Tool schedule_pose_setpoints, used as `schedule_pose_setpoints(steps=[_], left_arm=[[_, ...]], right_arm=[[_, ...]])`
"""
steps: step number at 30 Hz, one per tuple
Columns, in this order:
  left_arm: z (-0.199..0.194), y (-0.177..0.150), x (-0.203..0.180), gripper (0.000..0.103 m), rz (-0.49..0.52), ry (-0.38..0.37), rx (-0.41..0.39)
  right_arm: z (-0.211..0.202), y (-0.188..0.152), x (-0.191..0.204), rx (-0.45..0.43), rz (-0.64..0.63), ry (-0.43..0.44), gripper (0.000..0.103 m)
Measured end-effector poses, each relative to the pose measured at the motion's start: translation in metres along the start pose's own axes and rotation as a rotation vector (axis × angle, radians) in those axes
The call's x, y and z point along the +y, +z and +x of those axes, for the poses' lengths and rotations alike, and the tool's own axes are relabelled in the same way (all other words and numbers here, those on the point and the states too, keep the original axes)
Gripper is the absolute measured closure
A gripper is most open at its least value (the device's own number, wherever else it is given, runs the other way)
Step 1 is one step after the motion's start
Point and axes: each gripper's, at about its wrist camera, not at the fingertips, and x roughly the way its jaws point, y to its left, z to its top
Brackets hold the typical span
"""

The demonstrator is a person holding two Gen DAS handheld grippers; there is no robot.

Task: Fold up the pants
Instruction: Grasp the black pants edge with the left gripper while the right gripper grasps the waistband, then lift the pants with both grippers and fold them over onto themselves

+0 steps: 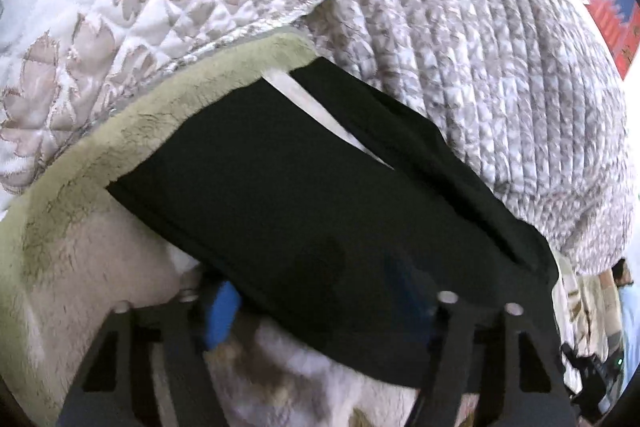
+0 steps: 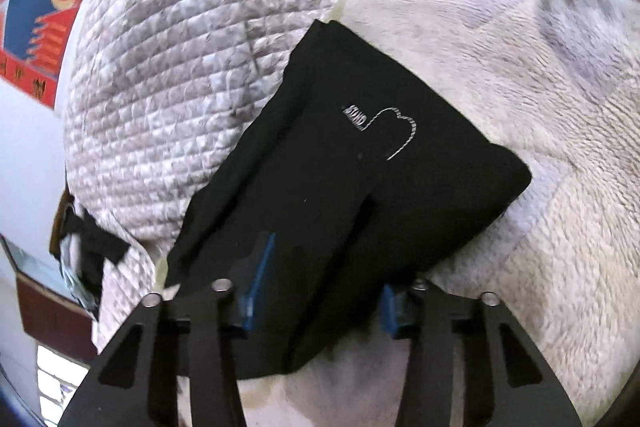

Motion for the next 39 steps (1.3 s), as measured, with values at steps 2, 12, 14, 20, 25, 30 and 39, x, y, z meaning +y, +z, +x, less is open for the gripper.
schedule_pose_setpoints(steps=[2, 12, 14, 20, 25, 30, 39], left_arm=[[0.002, 0.002, 0.005, 0.058, -0.012, 0.022, -0.008], [-0.004, 0.007, 0.015, 0.099, -0.032, 0.06, -0.006], [-0.012, 0.008, 0.013, 0.099, -0.027, 0.06, -0.01], [-0.061, 0.0, 0.011, 0.099, 0.002, 0.04, -0.032], [-0.095, -0.029, 0.026, 0.099, 0.015, 0.045, -0.011], [-0.125, -0.056, 0.035, 0.099, 0.019, 0.051, -0.001], [-0.119, -0.081, 0.045, 0.098, 0.06, 0.081, 0.073]], right_arm=[[-0.001, 0.0, -0.001, -0.002, -0.002, -0.008, 0.069], [-0.008, 0.0, -0.003, -0.013, 0.0, -0.047, 0.098], [-0.014, 0.001, 0.002, -0.011, -0.018, -0.041, 0.099], [-0.047, 0.001, 0.011, -0.007, -0.061, -0.046, 0.102], [-0.082, -0.012, 0.002, 0.012, -0.08, -0.074, 0.102], [-0.108, -0.033, -0.009, 0.051, -0.065, -0.112, 0.102], [-0.107, -0.051, -0.036, 0.105, -0.037, -0.228, 0.101]])
